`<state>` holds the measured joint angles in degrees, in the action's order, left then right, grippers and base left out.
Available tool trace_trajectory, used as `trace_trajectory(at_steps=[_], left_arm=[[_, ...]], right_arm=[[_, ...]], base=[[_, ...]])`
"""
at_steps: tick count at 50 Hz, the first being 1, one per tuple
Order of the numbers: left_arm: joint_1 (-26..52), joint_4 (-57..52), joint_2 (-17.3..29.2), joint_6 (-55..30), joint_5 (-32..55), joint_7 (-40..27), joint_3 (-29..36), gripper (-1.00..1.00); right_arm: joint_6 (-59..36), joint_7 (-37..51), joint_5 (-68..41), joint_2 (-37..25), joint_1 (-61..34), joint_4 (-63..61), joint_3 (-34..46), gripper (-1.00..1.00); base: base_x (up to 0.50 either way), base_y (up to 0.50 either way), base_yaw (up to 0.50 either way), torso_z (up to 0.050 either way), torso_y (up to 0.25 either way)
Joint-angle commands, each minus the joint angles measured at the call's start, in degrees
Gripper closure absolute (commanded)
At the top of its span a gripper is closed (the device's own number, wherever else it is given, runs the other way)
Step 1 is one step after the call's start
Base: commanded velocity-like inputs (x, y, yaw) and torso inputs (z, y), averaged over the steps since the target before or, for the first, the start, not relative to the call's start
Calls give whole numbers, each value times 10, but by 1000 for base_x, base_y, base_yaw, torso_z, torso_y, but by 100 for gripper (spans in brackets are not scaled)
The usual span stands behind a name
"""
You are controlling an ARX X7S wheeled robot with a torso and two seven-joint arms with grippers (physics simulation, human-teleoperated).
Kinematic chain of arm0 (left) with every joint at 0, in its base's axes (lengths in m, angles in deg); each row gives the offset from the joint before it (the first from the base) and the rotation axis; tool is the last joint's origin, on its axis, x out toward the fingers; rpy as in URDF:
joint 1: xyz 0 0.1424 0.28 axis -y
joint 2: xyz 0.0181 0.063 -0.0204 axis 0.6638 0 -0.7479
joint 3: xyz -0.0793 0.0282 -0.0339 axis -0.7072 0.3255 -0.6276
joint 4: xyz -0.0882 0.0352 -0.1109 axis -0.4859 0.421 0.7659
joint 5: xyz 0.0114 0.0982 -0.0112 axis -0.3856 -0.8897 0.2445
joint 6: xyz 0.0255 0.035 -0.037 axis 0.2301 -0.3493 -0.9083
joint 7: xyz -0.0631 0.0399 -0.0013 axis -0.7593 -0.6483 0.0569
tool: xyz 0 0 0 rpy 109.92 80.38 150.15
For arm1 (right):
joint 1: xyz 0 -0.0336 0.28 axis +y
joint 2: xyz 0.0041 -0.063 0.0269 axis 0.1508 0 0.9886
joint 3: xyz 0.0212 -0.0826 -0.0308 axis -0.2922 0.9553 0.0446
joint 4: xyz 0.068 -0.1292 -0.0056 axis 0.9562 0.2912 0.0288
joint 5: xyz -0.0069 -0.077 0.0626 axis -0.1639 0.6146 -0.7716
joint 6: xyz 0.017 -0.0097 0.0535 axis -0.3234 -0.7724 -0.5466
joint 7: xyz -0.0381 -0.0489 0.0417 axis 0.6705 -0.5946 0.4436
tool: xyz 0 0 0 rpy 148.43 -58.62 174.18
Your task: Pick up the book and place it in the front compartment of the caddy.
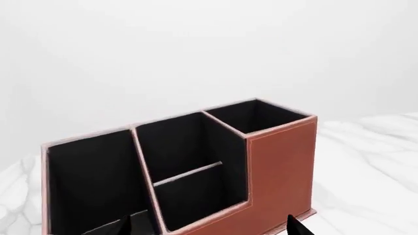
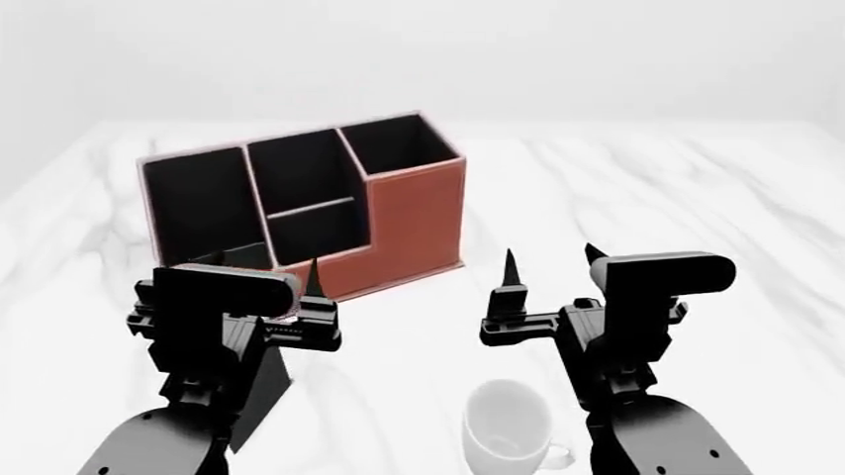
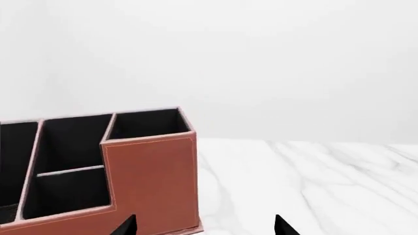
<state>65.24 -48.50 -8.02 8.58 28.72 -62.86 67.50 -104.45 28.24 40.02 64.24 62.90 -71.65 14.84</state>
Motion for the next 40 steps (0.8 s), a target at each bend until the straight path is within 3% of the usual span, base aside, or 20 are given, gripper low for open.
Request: trace_trajectory(at_steps=[1, 35, 40], left_arm=[[0, -2, 4, -1, 4, -4, 0, -100], [1, -8, 10, -4, 15, -15, 3, -100], [-1, -9, 11, -4, 16, -17, 3, -100]], right_arm=[[0, 4, -7, -3, -1, -2, 2, -100], [-2, 17, -25, -9, -3, -2, 4, -100], [4, 19, -23, -11, -1, -1, 9, -100]], base=[[500, 0, 0, 0, 0], [500, 0, 0, 0, 1], [0, 0, 0, 0, 4]])
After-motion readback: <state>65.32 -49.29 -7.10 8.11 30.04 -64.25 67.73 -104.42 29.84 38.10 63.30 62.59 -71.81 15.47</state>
